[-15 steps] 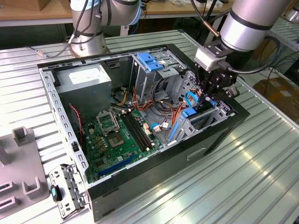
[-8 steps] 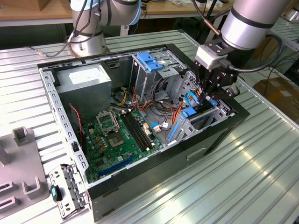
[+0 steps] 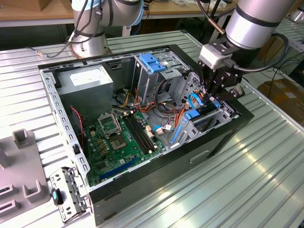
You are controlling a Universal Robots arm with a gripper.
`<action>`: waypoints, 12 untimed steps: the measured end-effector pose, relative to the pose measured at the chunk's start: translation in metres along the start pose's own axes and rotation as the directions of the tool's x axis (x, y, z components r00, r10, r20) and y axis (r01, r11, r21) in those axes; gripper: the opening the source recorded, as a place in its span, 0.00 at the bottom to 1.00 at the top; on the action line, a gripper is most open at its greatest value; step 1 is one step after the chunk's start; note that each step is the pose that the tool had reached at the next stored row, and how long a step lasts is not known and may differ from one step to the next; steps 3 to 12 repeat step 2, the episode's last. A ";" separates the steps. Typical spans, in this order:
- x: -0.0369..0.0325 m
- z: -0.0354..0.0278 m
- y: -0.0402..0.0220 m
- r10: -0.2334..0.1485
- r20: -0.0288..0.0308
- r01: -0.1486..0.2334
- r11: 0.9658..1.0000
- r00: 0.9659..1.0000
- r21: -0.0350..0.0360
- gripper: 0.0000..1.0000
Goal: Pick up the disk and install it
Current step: 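Insert the second disk wire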
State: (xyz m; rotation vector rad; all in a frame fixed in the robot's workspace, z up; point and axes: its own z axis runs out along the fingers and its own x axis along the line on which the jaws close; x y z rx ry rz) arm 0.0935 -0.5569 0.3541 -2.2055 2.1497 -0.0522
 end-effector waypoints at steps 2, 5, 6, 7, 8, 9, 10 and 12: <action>0.0000 -0.0003 0.0000 0.000 0.000 0.000 1.000 1.000 0.000 0.15; 0.0000 -0.0003 0.0000 0.000 0.000 0.000 1.000 1.000 0.000 0.15; 0.0000 -0.0003 0.0000 0.000 0.000 0.000 1.000 1.000 0.000 0.15; 0.0000 -0.0003 0.0000 0.000 0.000 0.000 1.000 1.000 0.000 0.15; 0.0000 -0.0003 0.0000 0.000 0.000 0.000 1.000 1.000 0.000 0.15; 0.0000 -0.0003 0.0000 0.000 0.000 0.000 1.000 1.000 0.000 0.15; 0.0000 -0.0003 0.0000 0.000 0.000 0.000 1.000 1.000 0.000 0.15; 0.0000 -0.0003 0.0000 0.000 0.000 0.000 1.000 1.000 0.000 0.15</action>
